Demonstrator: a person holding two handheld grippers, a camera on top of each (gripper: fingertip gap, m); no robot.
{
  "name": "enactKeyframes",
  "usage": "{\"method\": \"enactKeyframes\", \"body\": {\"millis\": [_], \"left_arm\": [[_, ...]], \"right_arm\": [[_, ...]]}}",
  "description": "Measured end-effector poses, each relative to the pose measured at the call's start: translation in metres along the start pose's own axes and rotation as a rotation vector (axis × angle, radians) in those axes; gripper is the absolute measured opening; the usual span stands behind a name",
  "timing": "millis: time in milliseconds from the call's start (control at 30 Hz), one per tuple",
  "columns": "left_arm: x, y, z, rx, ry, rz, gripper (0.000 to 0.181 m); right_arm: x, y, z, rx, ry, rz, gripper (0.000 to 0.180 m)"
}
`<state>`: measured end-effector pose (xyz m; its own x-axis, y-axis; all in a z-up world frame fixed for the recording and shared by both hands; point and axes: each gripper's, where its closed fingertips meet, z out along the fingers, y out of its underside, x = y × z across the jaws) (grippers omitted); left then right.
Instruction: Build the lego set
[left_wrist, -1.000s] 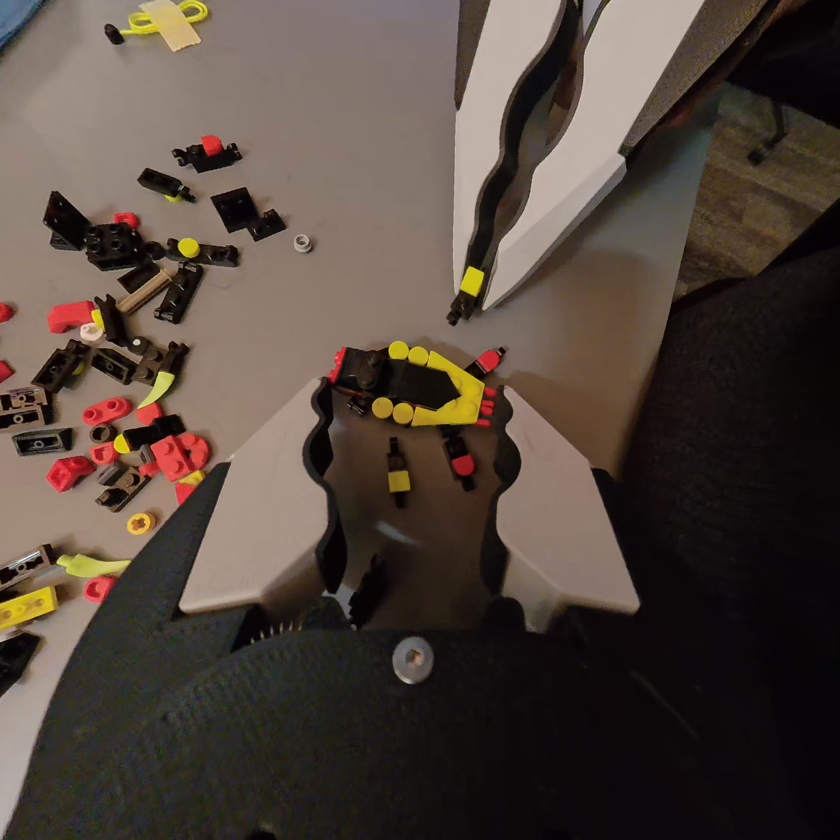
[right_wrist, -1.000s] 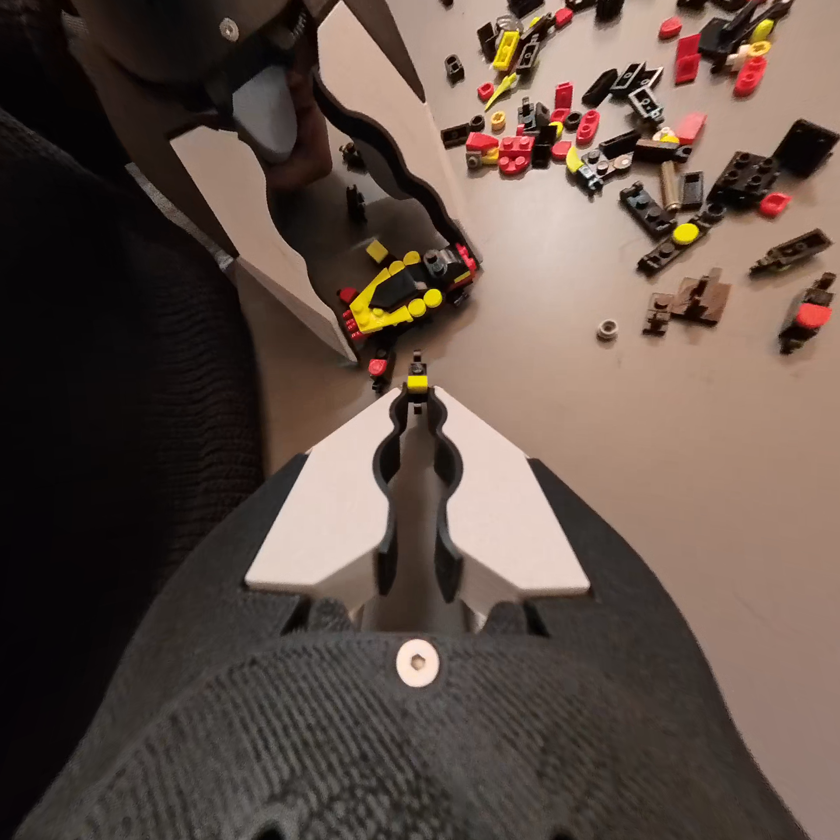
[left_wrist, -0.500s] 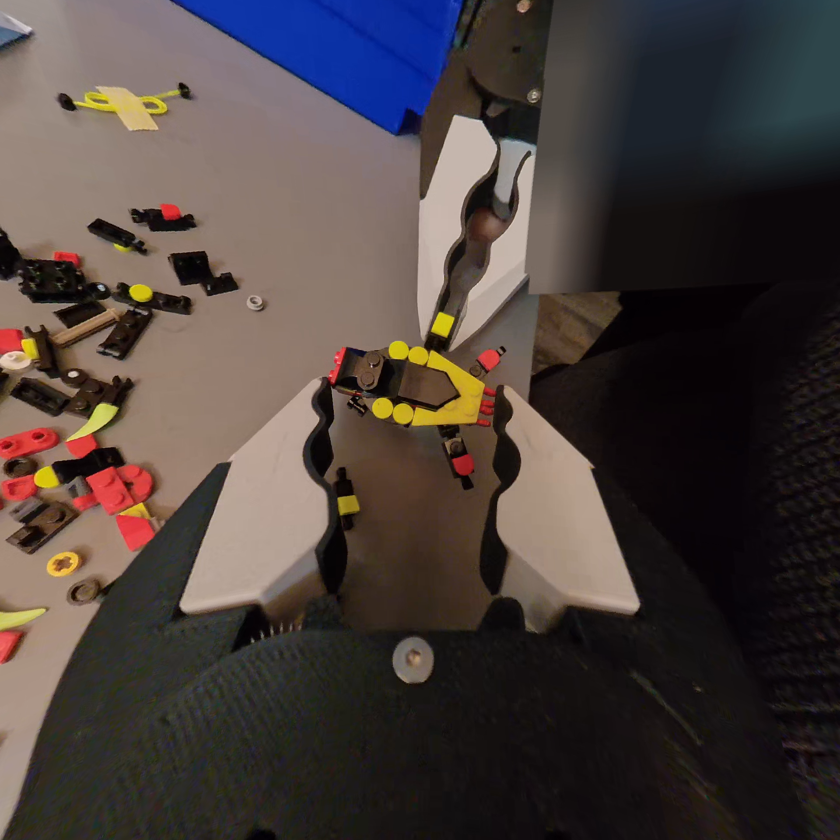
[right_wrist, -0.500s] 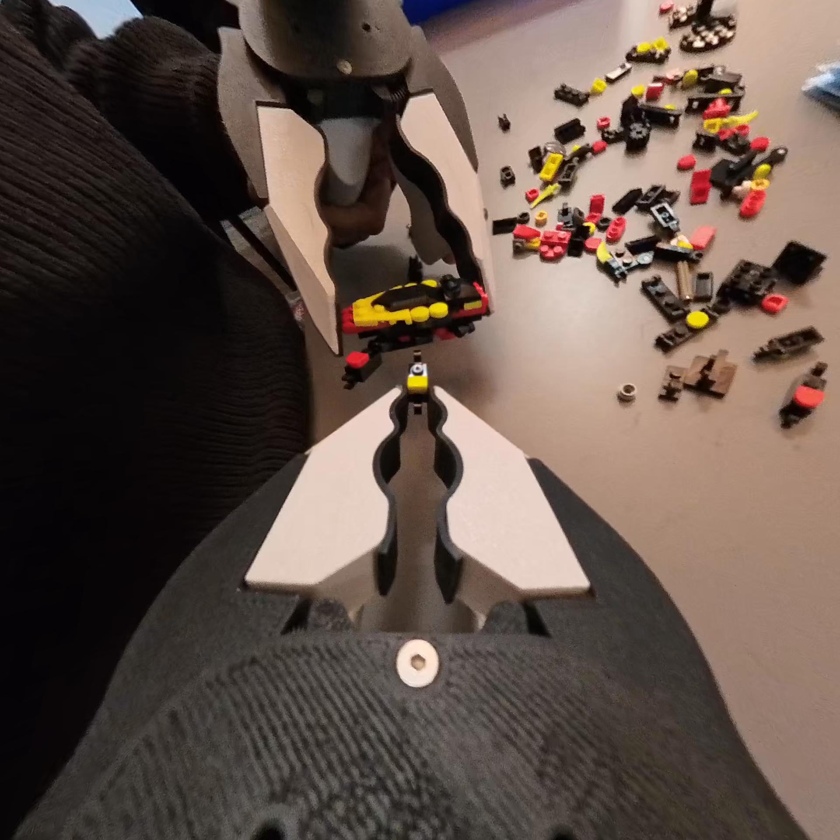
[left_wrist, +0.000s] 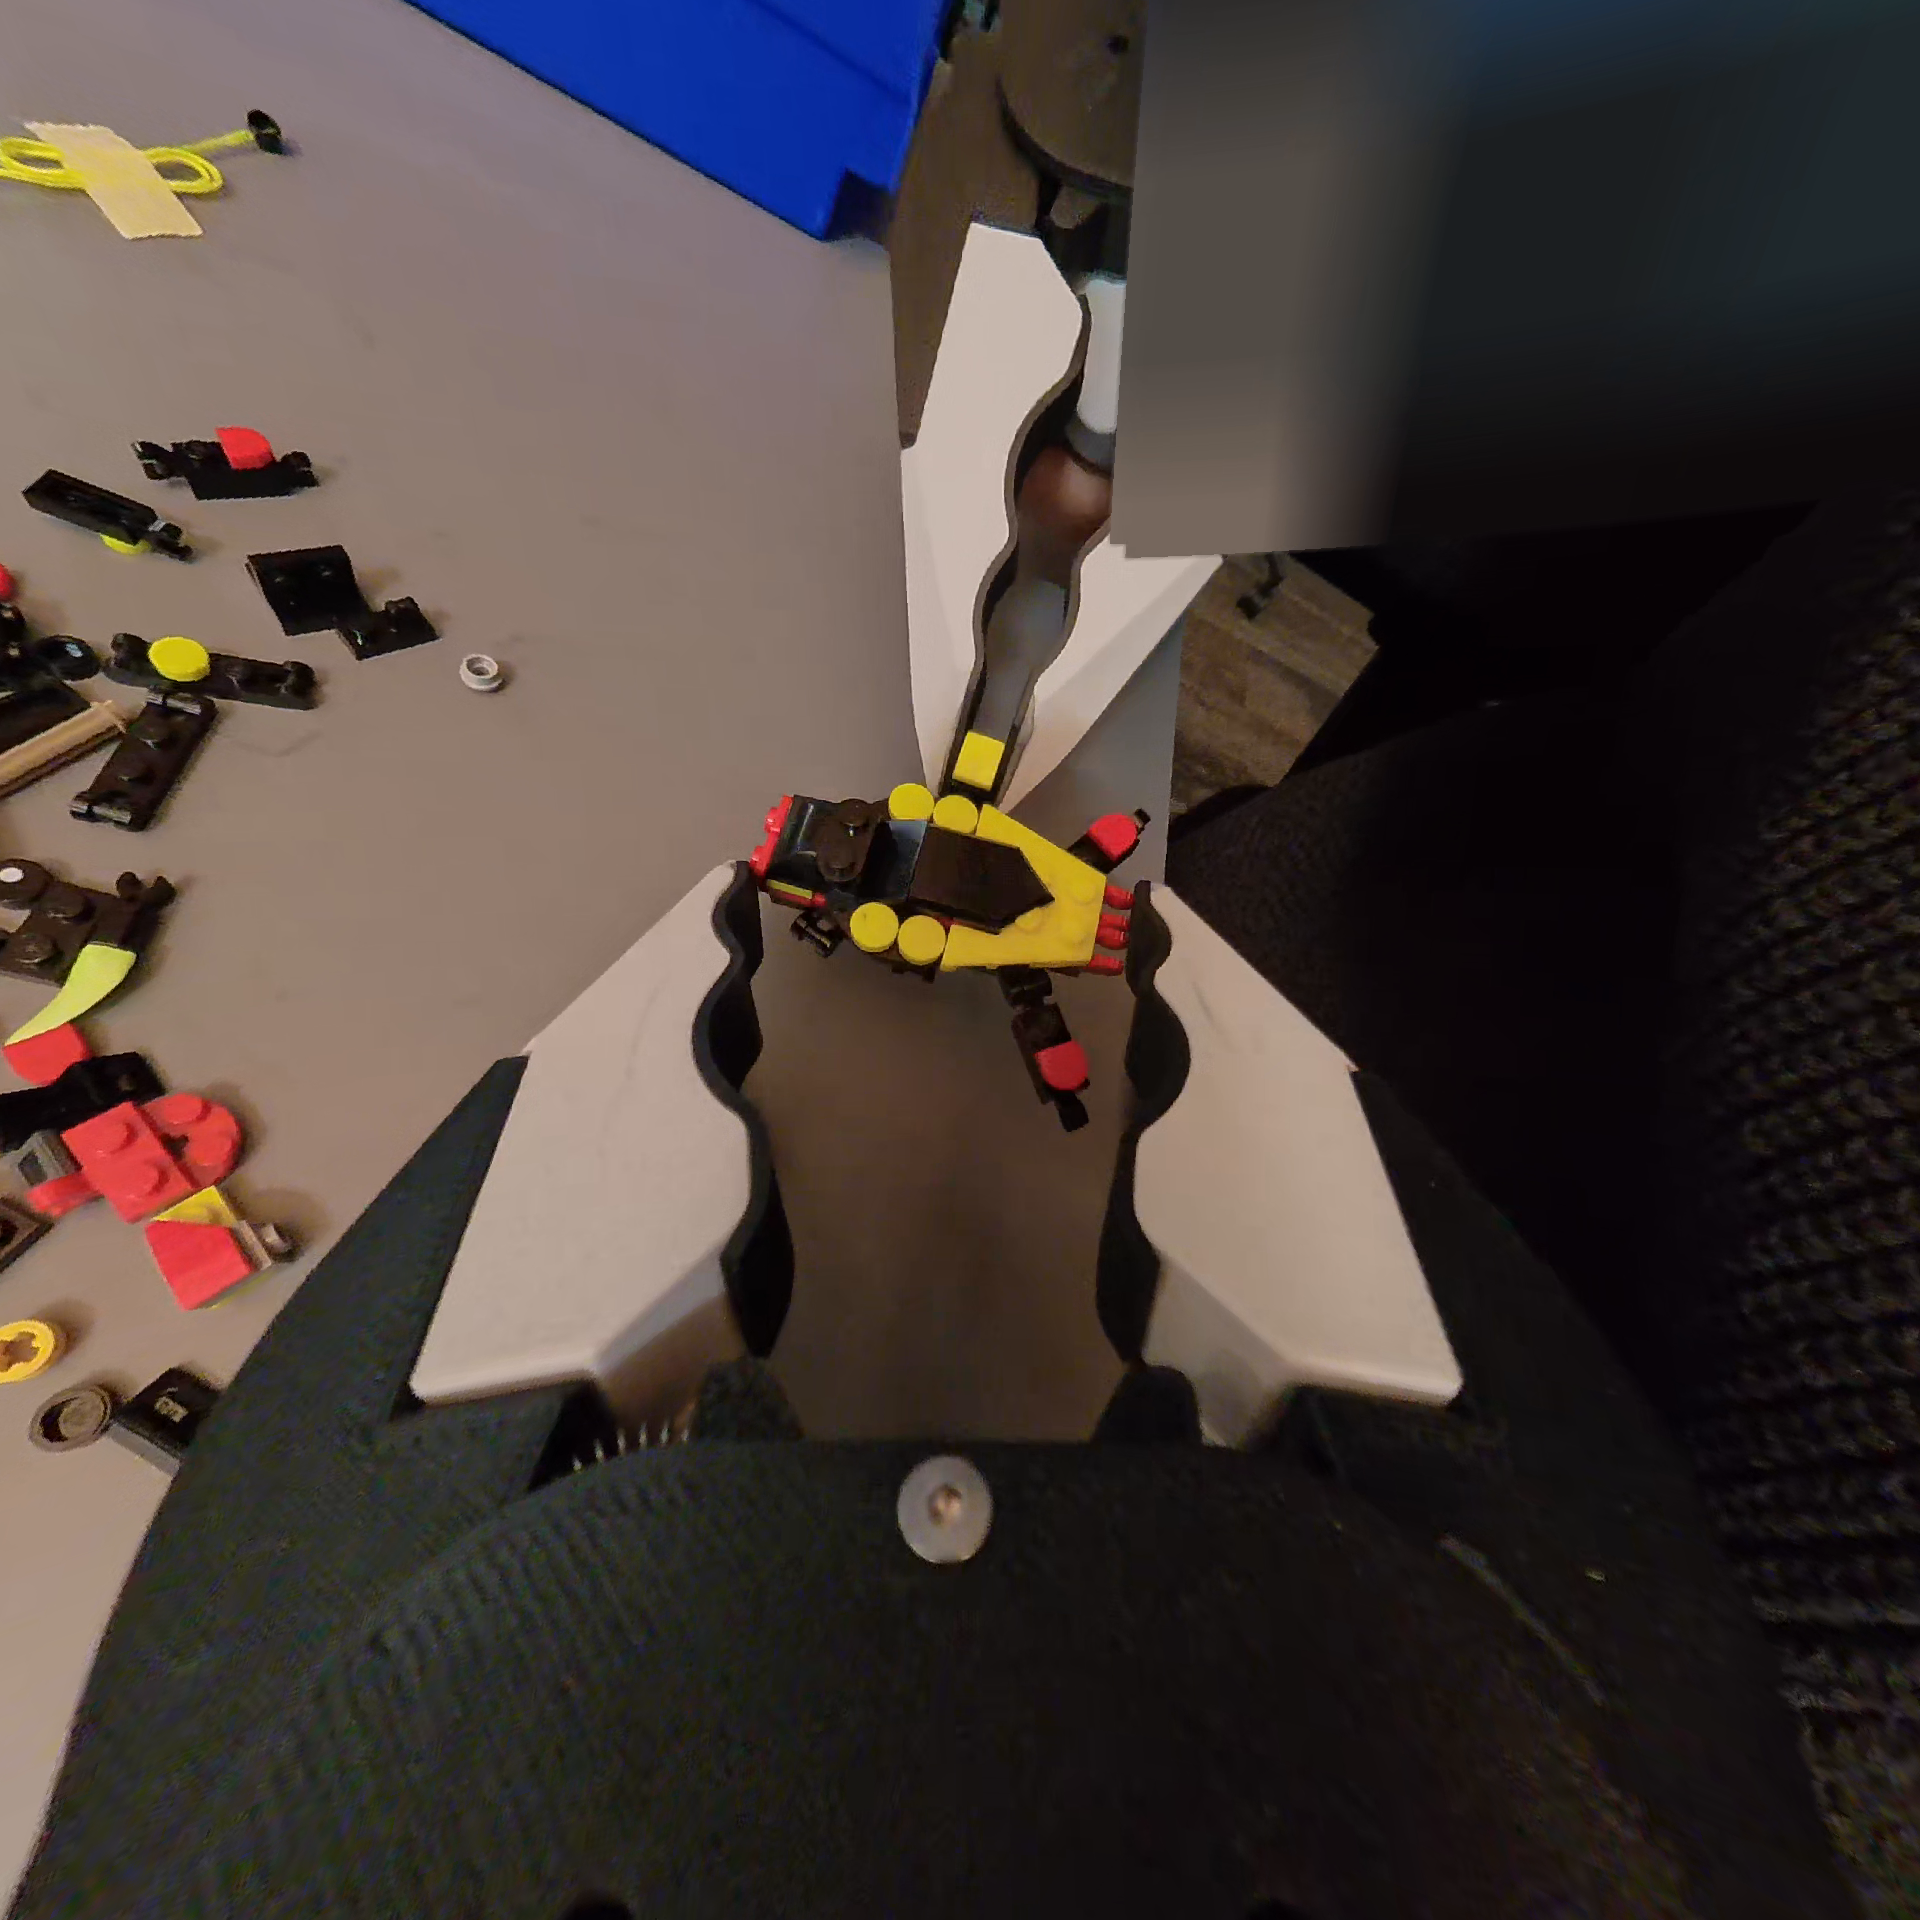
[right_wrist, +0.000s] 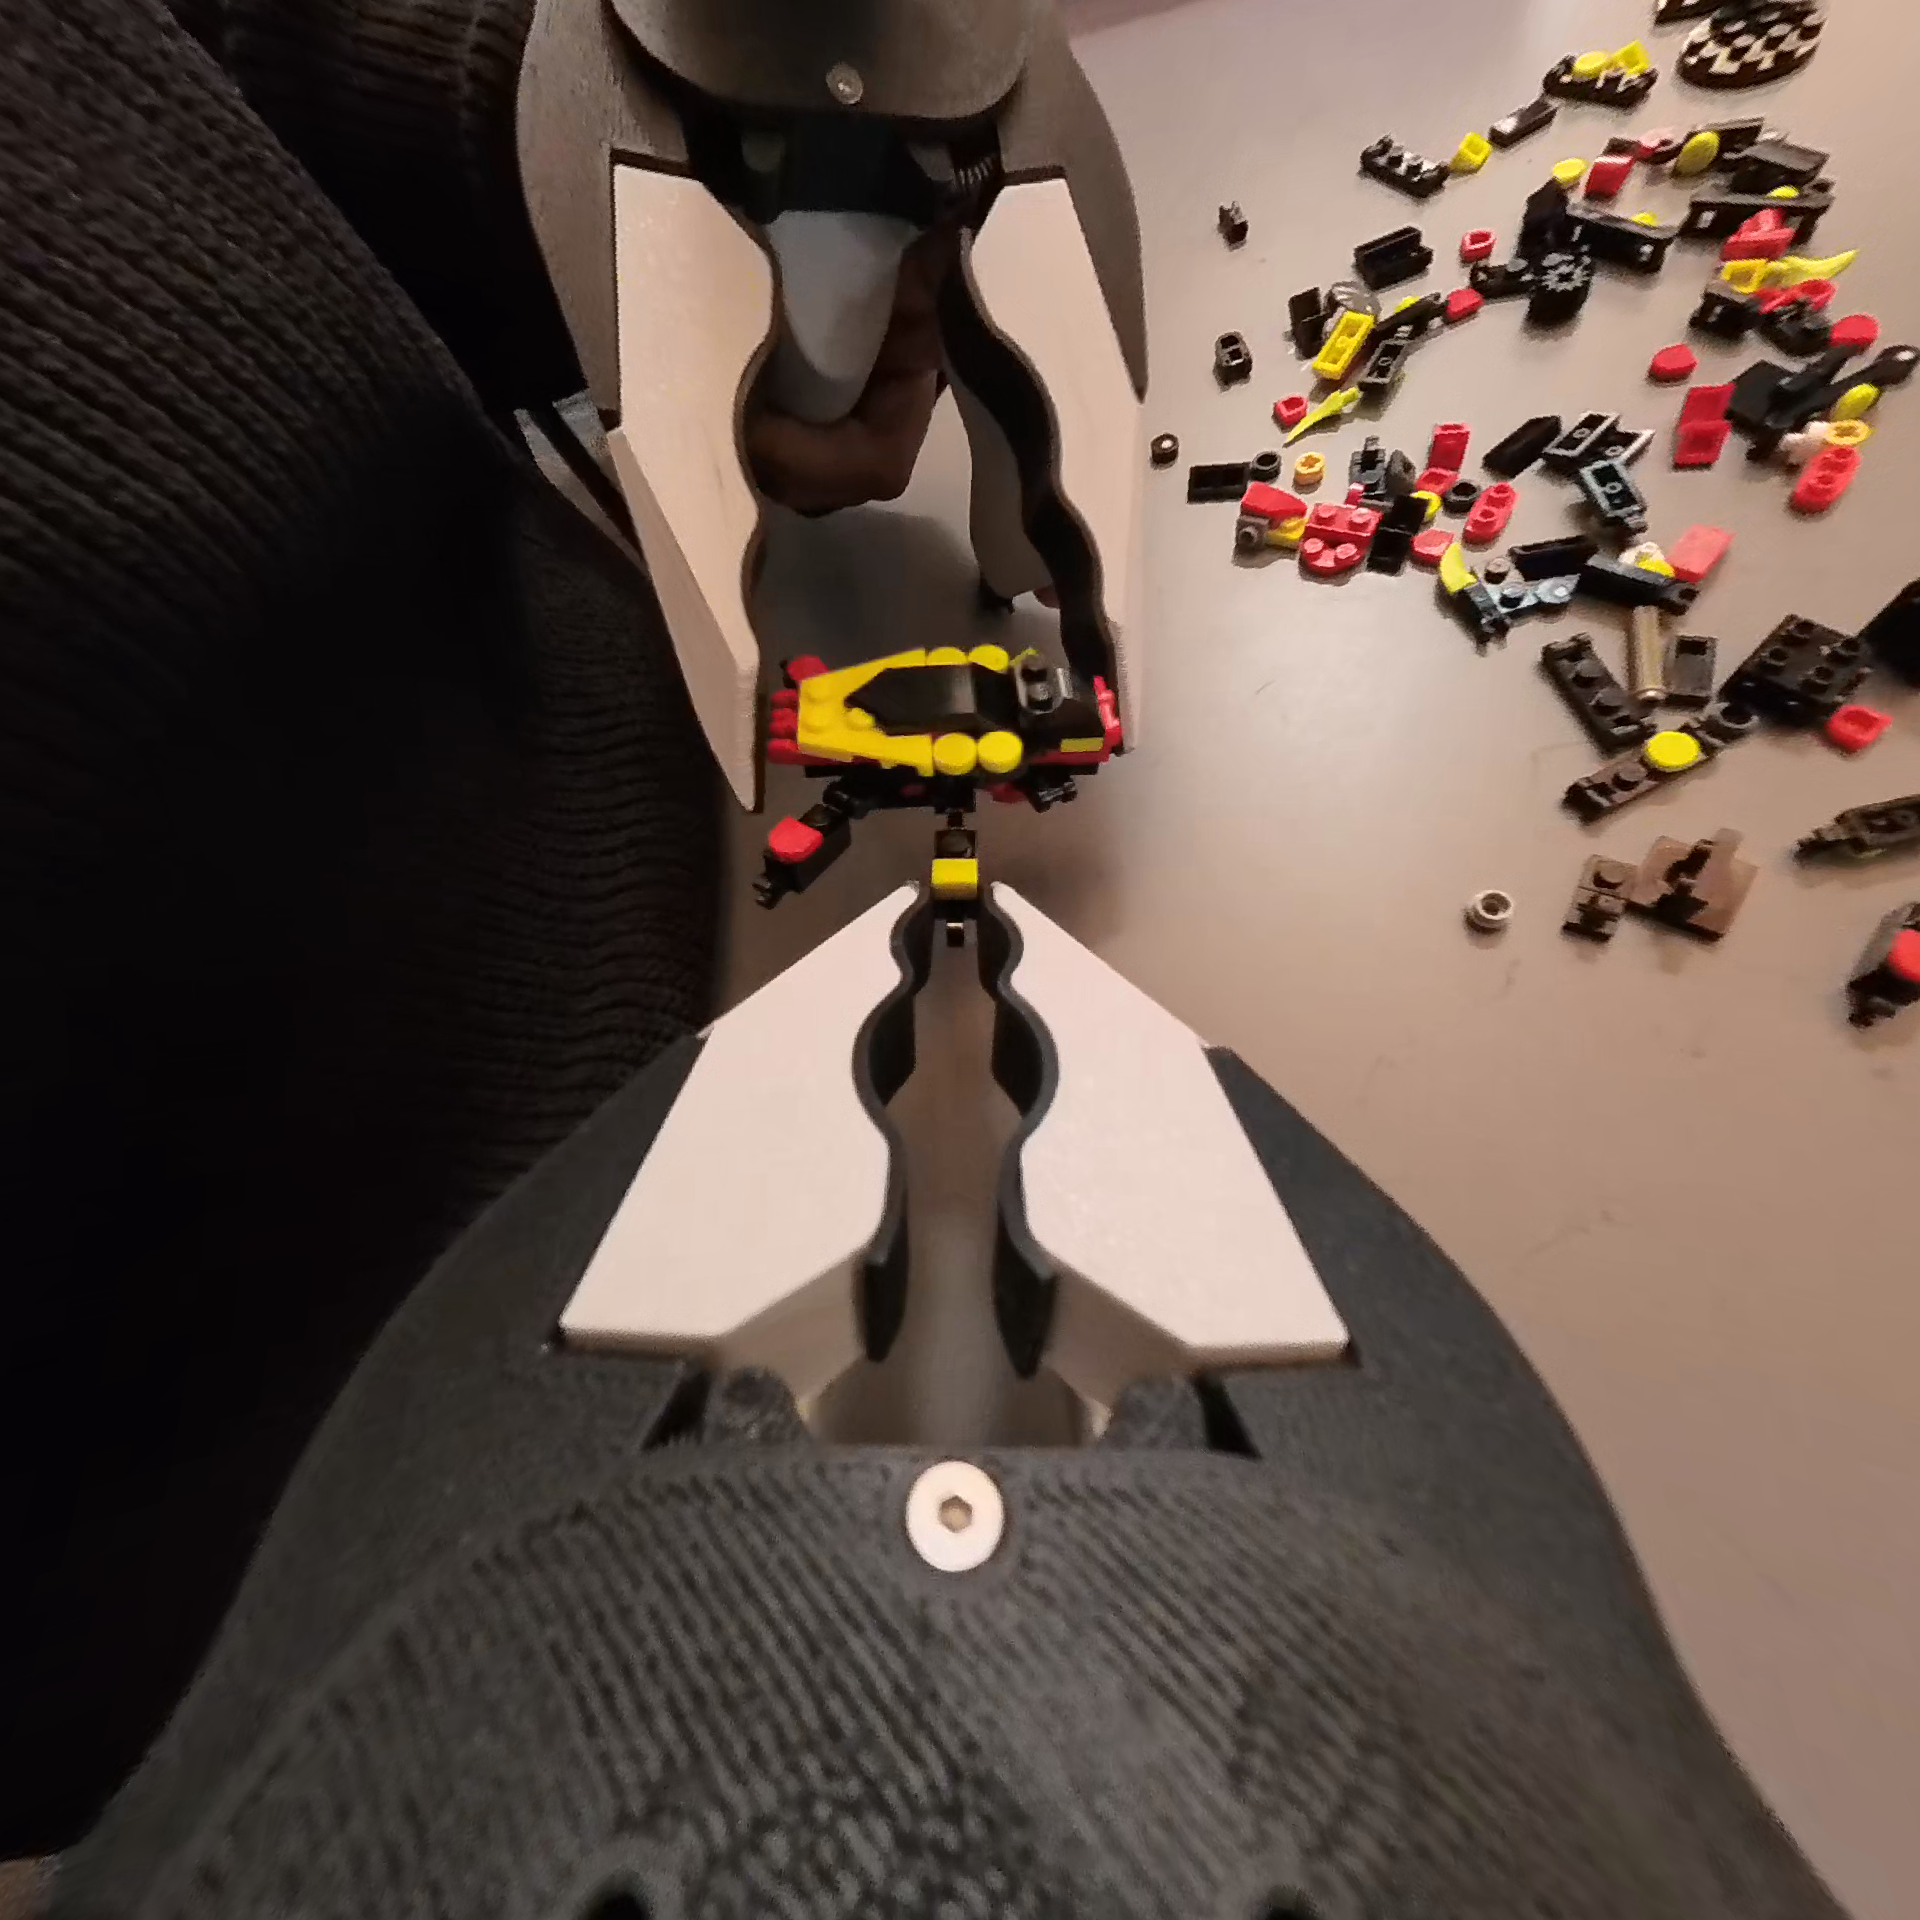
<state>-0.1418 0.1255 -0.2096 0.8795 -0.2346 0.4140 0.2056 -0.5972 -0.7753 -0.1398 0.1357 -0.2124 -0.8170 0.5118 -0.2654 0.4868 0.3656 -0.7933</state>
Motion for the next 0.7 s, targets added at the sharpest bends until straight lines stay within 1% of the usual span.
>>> {"method": "enactKeyframes", "body": {"millis": [333, 600, 700], "left_arm": [[0.0, 0.001, 0.001, -0.007, 0.005, -0.007, 0.069], [-0.01, 0.016, 0.007, -0.088, -0.071, 0.042, 0.07], [-0.016, 0.022, 0.01, -0.128, -0.127, 0.068, 0.07]], "right_arm": [[-0.001, 0.001, 0.001, -0.007, 0.001, -0.009, 0.006], [0.014, 0.015, 0.002, -0.069, 0.06, 0.036, 0.007], [0.017, 0.02, 0.003, -0.095, 0.079, 0.038, 0.007]]}}
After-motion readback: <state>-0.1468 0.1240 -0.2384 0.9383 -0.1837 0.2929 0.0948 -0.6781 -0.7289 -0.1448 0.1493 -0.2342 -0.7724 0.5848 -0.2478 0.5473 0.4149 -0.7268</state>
